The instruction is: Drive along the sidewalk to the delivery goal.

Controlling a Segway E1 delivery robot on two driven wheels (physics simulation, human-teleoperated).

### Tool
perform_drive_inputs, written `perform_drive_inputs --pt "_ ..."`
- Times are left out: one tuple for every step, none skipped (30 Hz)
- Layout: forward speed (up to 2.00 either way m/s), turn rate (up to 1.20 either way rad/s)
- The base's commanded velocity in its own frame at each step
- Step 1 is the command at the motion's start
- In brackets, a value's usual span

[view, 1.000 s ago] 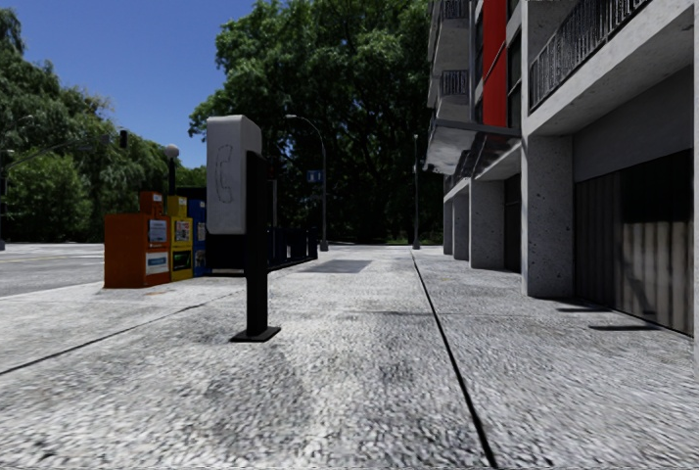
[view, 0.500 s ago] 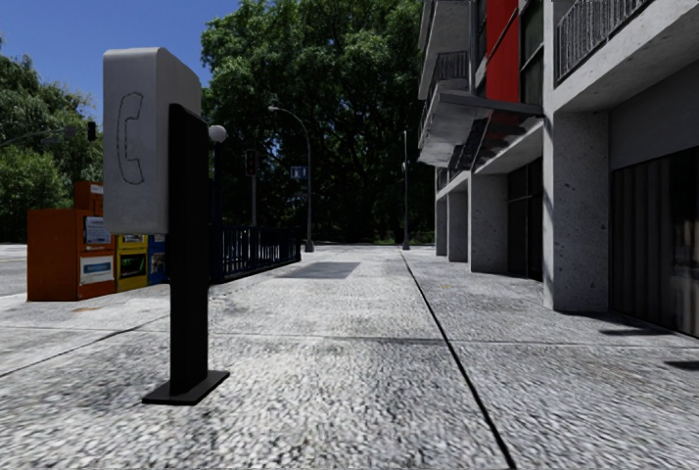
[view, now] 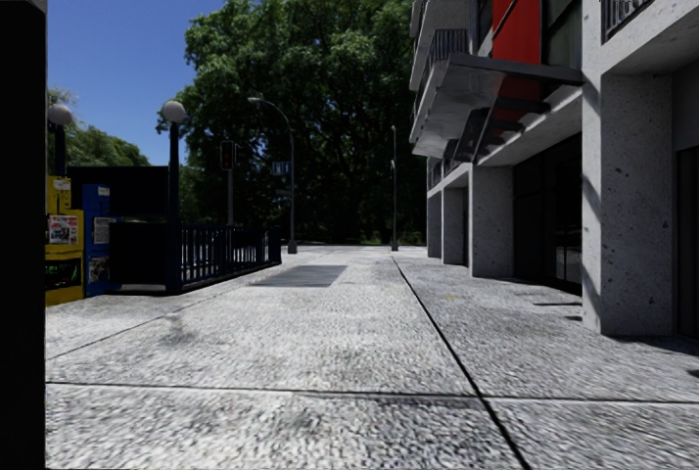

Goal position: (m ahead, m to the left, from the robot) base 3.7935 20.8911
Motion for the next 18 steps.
perform_drive_inputs --pt "2.0 -0.29" --pt "2.0 -0.27" --pt "2.0 -0.27" --pt "2.0 -0.17" --pt "2.0 0.0" --pt "2.0 0.0" --pt "2.0 0.0" --pt "2.0 0.0" --pt "2.0 0.0" --pt "2.0 0.0" --pt "2.0 0.0" --pt "2.0 0.0" --pt "2.0 0.0" --pt "2.0 0.0" --pt "2.0 0.0" --pt "2.0 0.0" --pt "2.0 0.0" --pt "2.0 0.0"
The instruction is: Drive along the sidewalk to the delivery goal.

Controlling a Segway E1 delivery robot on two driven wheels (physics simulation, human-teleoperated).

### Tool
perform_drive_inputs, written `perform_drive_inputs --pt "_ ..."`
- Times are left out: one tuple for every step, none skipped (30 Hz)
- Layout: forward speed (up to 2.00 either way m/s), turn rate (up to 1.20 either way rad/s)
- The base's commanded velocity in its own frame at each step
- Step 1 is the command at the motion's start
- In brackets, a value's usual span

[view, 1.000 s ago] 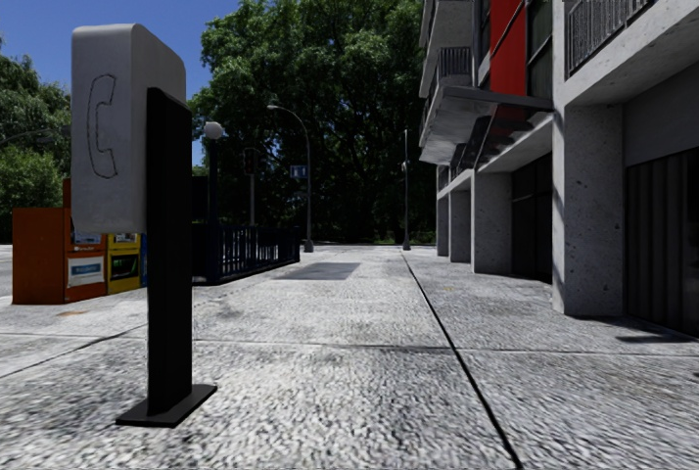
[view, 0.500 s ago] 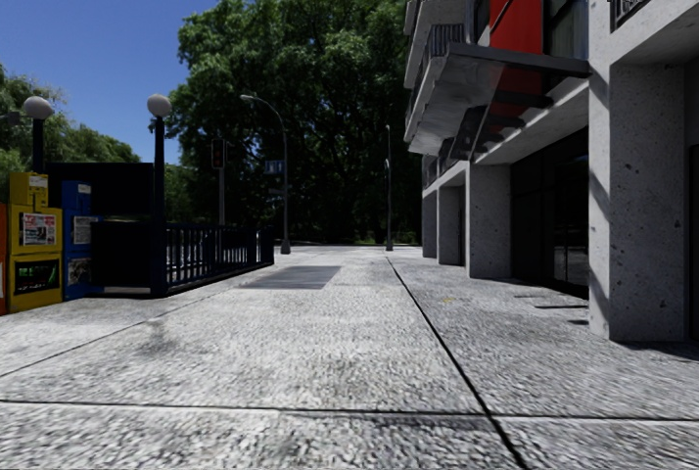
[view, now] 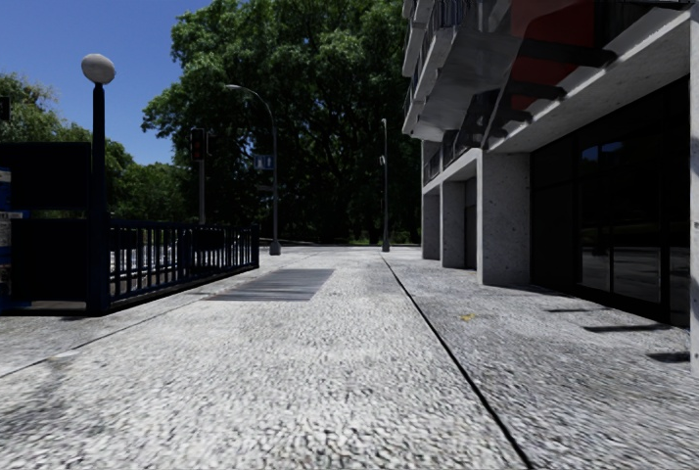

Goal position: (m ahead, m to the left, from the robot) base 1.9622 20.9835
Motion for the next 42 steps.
perform_drive_inputs --pt "2.0 0.0" --pt "2.0 0.0" --pt "2.0 0.0" --pt "2.0 0.0" --pt "2.0 0.0" --pt "2.0 0.0" --pt "2.0 0.0" --pt "2.0 0.0" --pt "2.0 0.0" --pt "2.0 0.0" --pt "2.0 0.0" --pt "2.0 0.0" --pt "2.0 0.0" --pt "2.0 0.0" --pt "2.0 0.0" --pt "2.0 0.0" --pt "2.0 0.0" --pt "2.0 0.0" --pt "2.0 0.0" --pt "2.0 0.0" --pt "2.0 0.0" --pt "2.0 0.0" --pt "2.0 0.0" --pt "2.0 0.0" --pt "2.0 0.0" --pt "2.0 0.0" --pt "2.0 0.0" --pt "2.0 0.0" --pt "2.0 0.0" --pt "2.0 0.0" --pt "2.0 0.0" --pt "2.0 0.0" --pt "2.0 0.0" --pt "2.0 0.0" --pt "2.0 0.0" --pt "2.0 0.0" --pt "2.0 0.0" --pt "2.0 0.0" --pt "2.0 0.0" --pt "2.0 0.0" --pt "2.0 0.0" --pt "2.0 0.0"
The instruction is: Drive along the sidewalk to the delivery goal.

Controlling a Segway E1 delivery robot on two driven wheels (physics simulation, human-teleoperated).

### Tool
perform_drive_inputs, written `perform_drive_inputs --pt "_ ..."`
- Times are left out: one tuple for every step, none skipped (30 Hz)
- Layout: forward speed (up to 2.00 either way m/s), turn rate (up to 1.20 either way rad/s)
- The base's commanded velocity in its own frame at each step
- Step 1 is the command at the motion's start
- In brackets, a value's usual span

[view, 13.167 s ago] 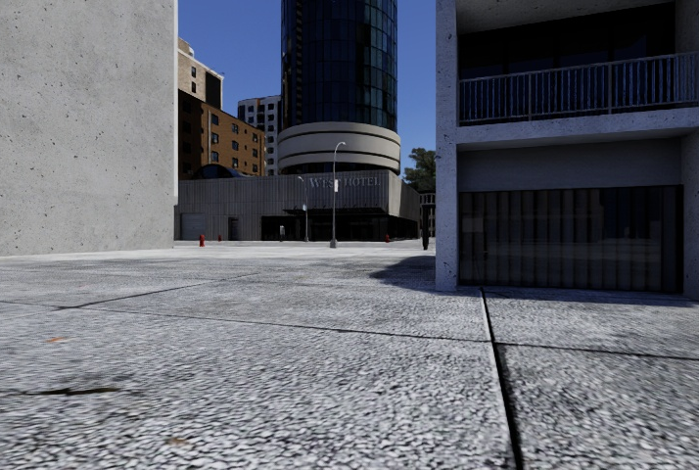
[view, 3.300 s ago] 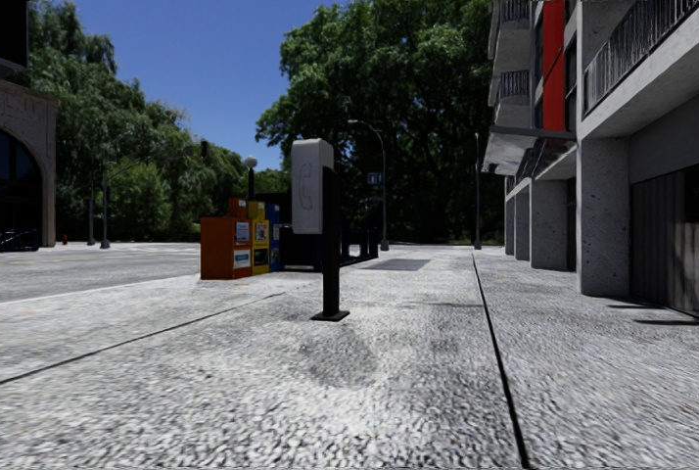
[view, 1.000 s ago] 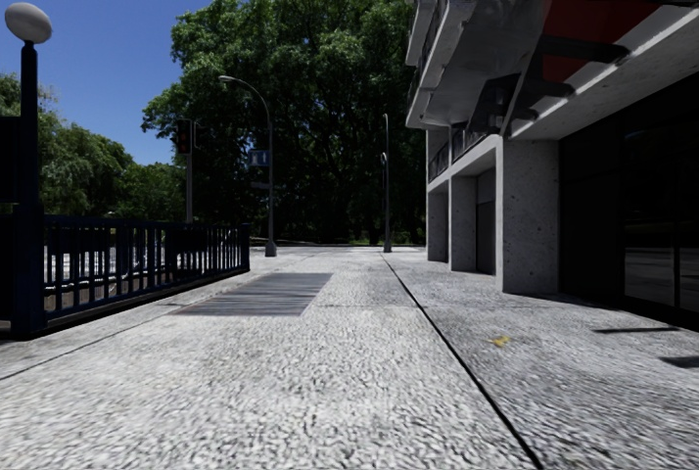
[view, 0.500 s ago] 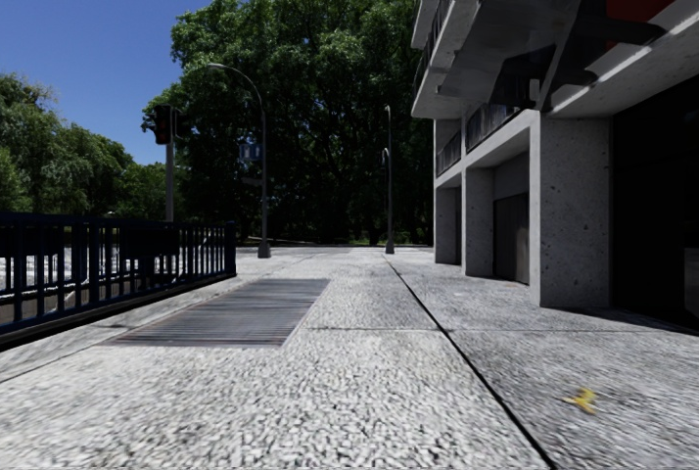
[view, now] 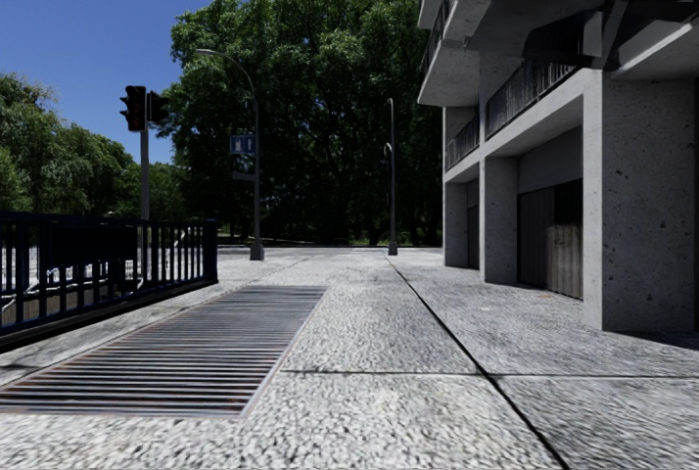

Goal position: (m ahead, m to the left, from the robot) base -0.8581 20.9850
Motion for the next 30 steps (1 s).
perform_drive_inputs --pt "2.0 0.0" --pt "2.0 0.0" --pt "2.0 0.0" --pt "2.0 0.0" --pt "2.0 0.0" --pt "2.0 0.0" --pt "2.0 0.0" --pt "2.0 0.0" --pt "2.0 0.0" --pt "2.0 0.0" --pt "2.0 0.0" --pt "2.0 0.0" --pt "2.0 0.0" --pt "1.99 0.0" --pt "1.99 0.0" --pt "1.99 0.0" --pt "1.98 0.0" --pt "1.98 0.0" --pt "1.98 0.0" --pt "1.98 0.0" --pt "1.97 0.0" --pt "1.97 0.0" --pt "1.97 0.0" --pt "1.97 0.0" --pt "1.97 0.0" --pt "1.97 0.0" --pt "1.97 0.0" --pt "1.97 0.0" --pt "1.97 0.0" --pt "1.97 0.0"
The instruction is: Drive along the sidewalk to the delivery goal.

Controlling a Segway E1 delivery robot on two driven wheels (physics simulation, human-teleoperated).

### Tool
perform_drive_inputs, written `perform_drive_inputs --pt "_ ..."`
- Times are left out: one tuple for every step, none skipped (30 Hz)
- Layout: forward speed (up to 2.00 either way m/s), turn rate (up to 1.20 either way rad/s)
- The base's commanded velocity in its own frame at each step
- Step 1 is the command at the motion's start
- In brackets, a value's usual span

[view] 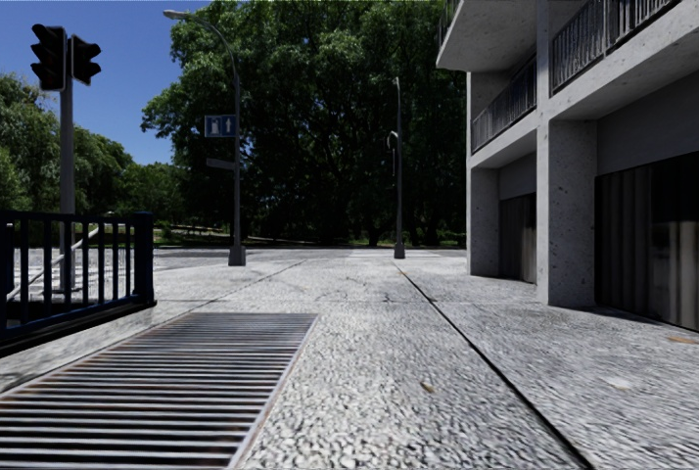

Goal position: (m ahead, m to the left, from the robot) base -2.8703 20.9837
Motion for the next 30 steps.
perform_drive_inputs --pt "1.97 0.0" --pt "1.97 0.0" --pt "1.97 0.0" --pt "1.97 0.0" --pt "1.97 0.0" --pt "1.97 0.0" --pt "1.97 0.0" --pt "1.97 0.0" --pt "1.97 0.0" --pt "1.97 0.0" --pt "1.97 0.0" --pt "1.97 0.0" --pt "1.97 0.0" --pt "1.97 0.0" --pt "1.97 0.0" --pt "1.97 0.0" --pt "1.97 0.0" --pt "1.97 0.0" --pt "1.97 0.0" --pt "1.97 0.0" --pt "1.97 0.0" --pt "1.97 0.08" --pt "1.97 0.19" --pt "1.97 0.19" --pt "1.97 0.24" --pt "1.97 0.27" --pt "1.97 0.28" --pt "1.97 0.28" --pt "1.97 0.29" --pt "1.97 0.29"
